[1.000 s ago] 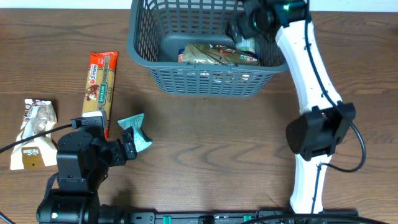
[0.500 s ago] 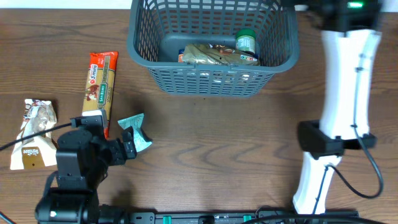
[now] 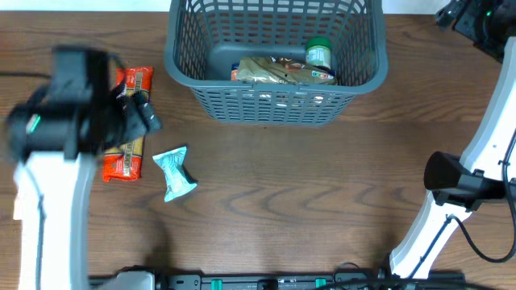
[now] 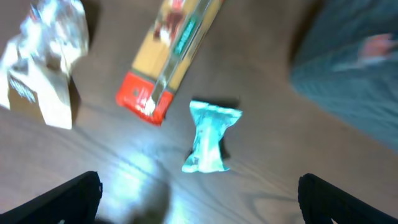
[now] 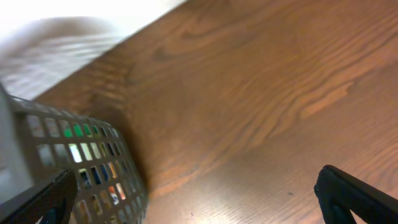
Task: Pack container
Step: 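Move the left gripper to the mint-green pouch and grasp it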
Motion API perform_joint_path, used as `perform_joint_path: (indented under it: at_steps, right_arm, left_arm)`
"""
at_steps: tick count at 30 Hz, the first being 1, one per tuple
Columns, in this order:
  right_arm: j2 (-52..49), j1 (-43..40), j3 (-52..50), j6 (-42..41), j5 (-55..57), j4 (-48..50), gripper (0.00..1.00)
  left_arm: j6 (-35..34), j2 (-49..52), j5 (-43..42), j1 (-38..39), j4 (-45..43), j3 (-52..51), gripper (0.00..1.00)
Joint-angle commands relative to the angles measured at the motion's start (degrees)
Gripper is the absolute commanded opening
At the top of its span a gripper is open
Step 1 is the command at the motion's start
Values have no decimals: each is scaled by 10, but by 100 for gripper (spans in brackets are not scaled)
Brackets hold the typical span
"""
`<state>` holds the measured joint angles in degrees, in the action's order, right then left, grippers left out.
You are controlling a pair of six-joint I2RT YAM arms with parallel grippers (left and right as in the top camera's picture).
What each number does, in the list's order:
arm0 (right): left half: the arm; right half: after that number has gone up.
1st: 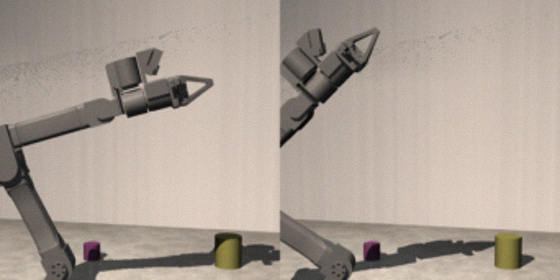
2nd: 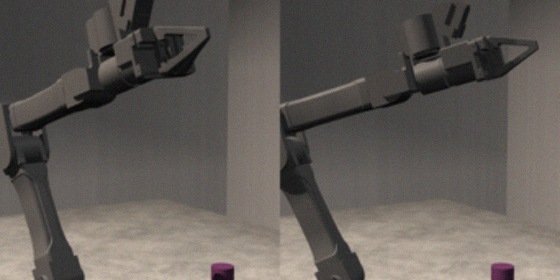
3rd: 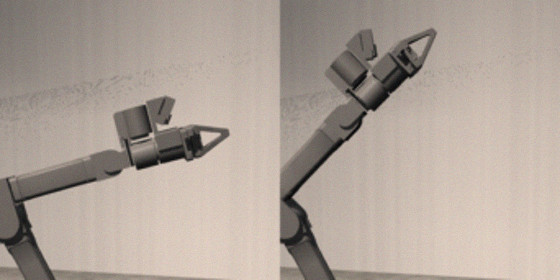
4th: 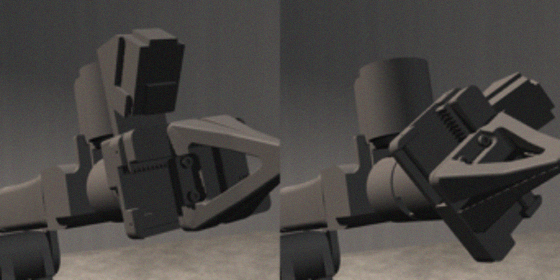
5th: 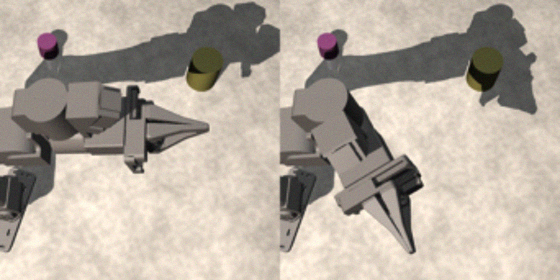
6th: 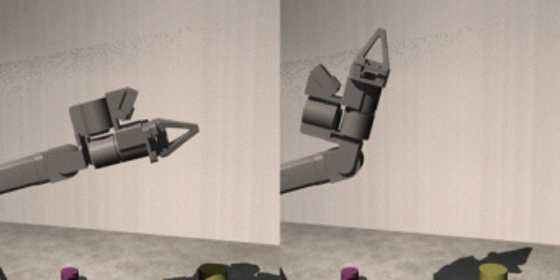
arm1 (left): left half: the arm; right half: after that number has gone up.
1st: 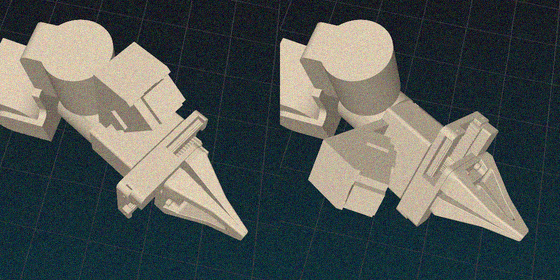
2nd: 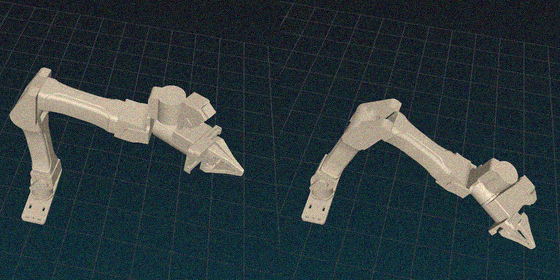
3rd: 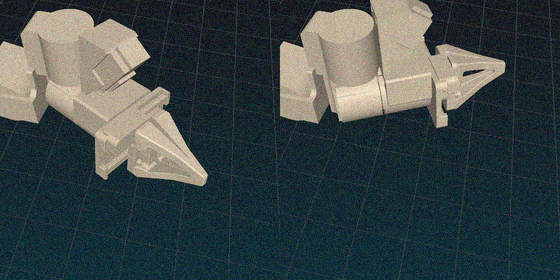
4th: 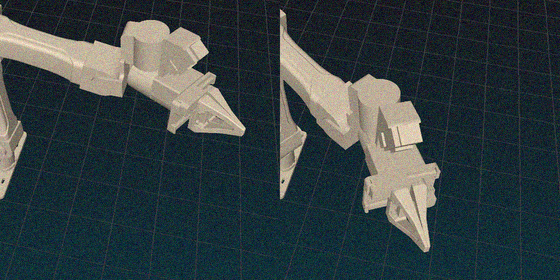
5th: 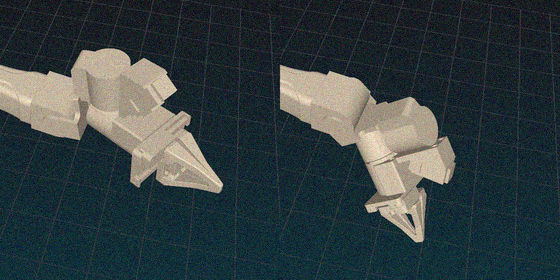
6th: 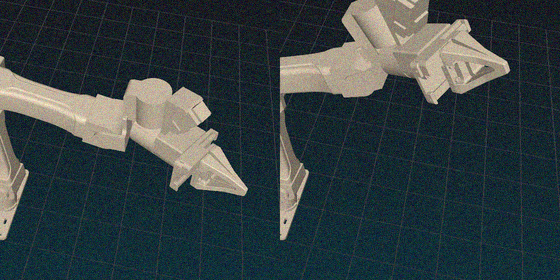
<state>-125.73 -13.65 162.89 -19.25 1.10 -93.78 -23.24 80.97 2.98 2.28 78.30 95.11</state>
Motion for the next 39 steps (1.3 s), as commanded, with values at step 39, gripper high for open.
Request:
perform_joint_path:
  at_steps: [39]
  right_arm:
    - [0, 2, -126, 37, 2, 57, 99]
  left_arm:
    - [75, 87, -41, 74, -323, -391, 99]
